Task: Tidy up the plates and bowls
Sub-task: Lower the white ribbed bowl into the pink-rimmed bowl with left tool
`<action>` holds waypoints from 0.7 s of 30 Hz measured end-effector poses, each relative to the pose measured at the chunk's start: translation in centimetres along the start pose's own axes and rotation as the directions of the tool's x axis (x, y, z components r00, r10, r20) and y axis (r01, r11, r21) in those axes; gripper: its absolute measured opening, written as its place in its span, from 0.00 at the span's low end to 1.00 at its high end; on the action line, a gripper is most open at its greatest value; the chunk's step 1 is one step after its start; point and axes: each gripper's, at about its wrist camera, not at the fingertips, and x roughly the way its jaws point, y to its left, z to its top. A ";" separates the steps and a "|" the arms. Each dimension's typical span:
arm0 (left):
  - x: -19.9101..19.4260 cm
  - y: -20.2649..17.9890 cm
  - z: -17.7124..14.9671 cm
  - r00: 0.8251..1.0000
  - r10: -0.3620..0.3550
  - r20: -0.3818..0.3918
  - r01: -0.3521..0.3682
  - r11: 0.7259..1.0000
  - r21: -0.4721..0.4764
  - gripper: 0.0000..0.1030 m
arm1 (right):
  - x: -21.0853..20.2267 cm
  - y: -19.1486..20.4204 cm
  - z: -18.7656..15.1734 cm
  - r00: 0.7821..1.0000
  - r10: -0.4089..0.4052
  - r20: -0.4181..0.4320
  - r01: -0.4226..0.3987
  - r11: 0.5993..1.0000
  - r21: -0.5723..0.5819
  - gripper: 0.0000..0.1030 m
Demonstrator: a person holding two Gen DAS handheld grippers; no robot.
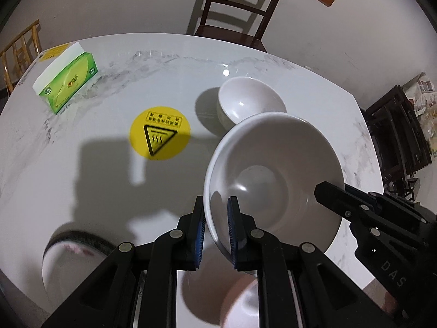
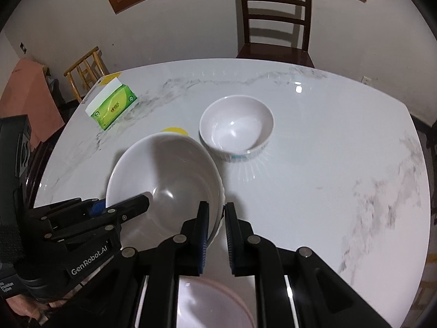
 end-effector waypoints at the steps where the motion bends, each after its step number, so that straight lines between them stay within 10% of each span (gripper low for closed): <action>1: -0.3 -0.3 -0.4 1.000 0.000 0.001 0.000 1.000 0.008 0.12 | -0.4 -0.1 -0.6 1.000 -0.001 0.001 0.001 1.000 0.002 0.12; 21: -1.9 -2.7 -9.9 0.998 -0.013 -0.068 0.017 0.998 0.068 0.12 | -3.9 -0.9 -11.5 1.000 -0.006 -0.017 0.007 0.998 0.061 0.12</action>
